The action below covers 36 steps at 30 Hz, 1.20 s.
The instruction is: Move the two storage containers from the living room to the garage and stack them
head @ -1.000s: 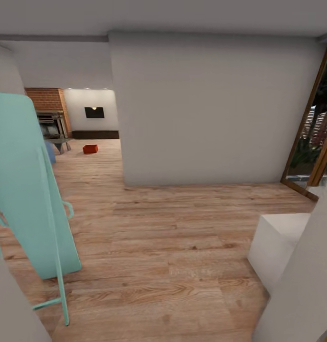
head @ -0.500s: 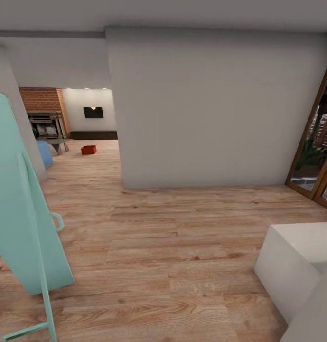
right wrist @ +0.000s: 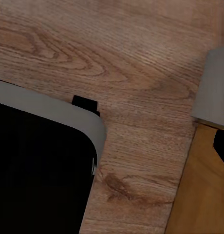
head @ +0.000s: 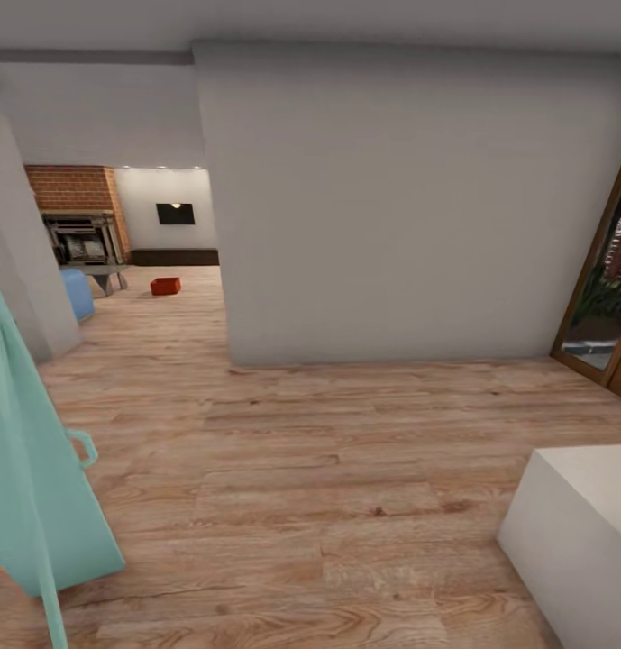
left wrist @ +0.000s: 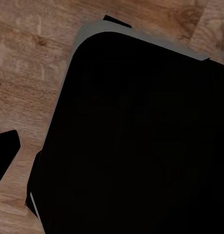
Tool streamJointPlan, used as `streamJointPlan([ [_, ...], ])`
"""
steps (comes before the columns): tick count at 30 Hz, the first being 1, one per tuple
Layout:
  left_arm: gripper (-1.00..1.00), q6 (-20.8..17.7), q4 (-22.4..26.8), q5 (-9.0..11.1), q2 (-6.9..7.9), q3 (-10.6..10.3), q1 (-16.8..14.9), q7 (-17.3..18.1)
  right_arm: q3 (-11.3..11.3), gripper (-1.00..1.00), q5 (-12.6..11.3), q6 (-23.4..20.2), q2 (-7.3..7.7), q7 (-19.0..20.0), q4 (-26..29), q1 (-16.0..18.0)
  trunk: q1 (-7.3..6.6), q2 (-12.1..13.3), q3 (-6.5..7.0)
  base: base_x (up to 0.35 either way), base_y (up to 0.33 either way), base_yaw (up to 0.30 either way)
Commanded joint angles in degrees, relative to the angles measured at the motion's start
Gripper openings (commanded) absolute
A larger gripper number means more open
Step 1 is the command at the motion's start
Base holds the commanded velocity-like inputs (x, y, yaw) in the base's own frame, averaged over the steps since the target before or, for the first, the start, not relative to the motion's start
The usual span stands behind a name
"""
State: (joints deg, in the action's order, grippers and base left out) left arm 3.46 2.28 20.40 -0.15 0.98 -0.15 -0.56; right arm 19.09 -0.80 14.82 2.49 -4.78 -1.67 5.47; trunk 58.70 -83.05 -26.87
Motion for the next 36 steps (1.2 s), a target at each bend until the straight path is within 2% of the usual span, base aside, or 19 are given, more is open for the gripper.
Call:
streamJointPlan([
  [1, 1.00, 0.1, 0.0, 0.2, -0.02, 0.1, 0.0, -0.1, 0.4, 1.00, -0.1, 0.3, -0.02, -0.3, -0.2, 0.1, 0.03, 0.0, -0.05, 0.325, 0.000, 0.000],
  [15, 1.00, 0.3, 0.0, 0.2, -0.02, 0.0, 0.0, -0.1, 0.5, 1.00, 0.0, 0.3, 0.13, -0.4, -0.2, 0.1, 0.03, 0.0, -0.05, 0.325, 0.000, 0.106],
  [36, 1.00, 0.6, 0.0, 0.2, -0.01, 0.1, 0.0, -0.1, 0.6, 1.00, 0.1, 0.3, 0.36, 0.1, -0.2, 0.1, 0.03, 0.0, -0.05, 0.325, 0.000, 0.006],
])
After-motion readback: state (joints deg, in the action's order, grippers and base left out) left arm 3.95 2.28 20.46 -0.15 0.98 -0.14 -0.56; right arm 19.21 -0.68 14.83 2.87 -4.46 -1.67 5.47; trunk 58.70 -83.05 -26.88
